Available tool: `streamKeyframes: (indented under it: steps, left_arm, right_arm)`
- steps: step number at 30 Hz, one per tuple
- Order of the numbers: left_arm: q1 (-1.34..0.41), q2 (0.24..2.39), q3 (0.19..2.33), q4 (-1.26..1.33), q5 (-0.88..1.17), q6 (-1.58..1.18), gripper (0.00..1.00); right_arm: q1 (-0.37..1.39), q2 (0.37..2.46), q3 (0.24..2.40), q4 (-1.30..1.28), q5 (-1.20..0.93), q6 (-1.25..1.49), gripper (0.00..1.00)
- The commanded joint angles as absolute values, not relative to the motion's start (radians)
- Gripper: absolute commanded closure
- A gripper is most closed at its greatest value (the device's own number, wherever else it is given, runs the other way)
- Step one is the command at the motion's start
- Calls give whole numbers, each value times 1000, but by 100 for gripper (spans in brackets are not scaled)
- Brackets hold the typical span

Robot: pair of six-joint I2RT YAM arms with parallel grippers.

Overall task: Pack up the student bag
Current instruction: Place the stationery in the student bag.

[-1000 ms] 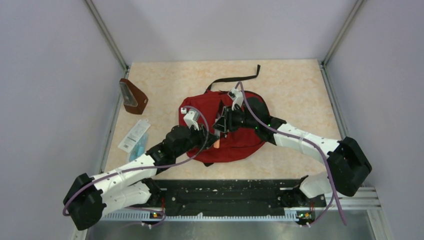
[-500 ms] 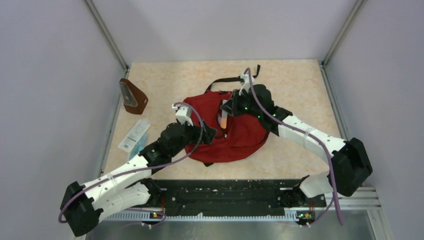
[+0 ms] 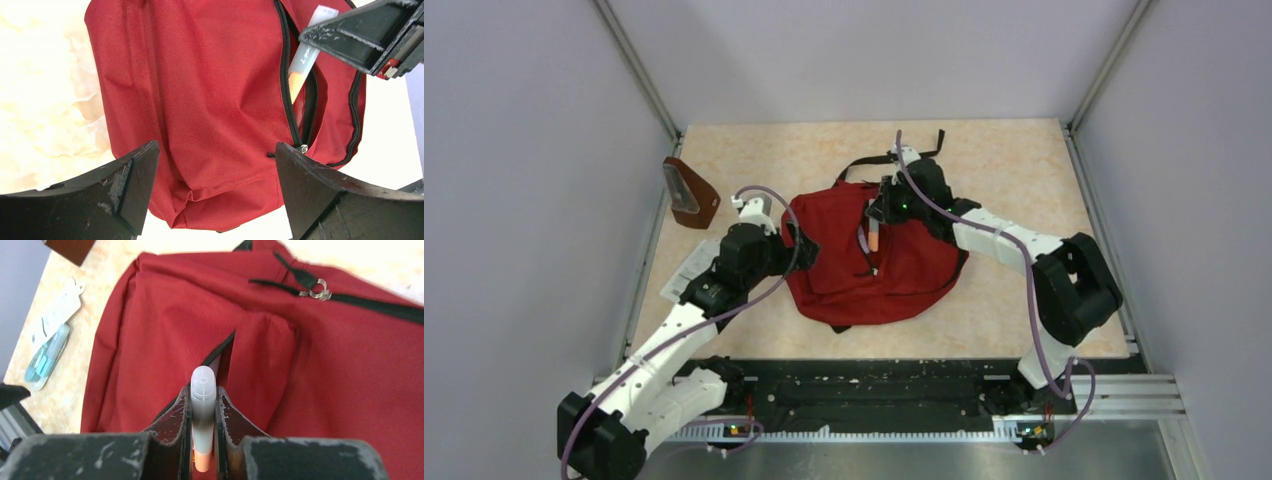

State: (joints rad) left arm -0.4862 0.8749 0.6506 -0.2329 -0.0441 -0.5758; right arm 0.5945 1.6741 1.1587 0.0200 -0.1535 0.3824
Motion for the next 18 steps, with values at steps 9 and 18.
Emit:
streamKeyframes:
  steps: [9,18]
  left_arm:
    - [-400,916,659,-239,44,-573,10]
    - [-368,917,654,-250,53,-581,10]
  right_arm:
    - [664,1720,1087,102,-255,475,100]
    - [679,1694,1110,29,-149,445,61]
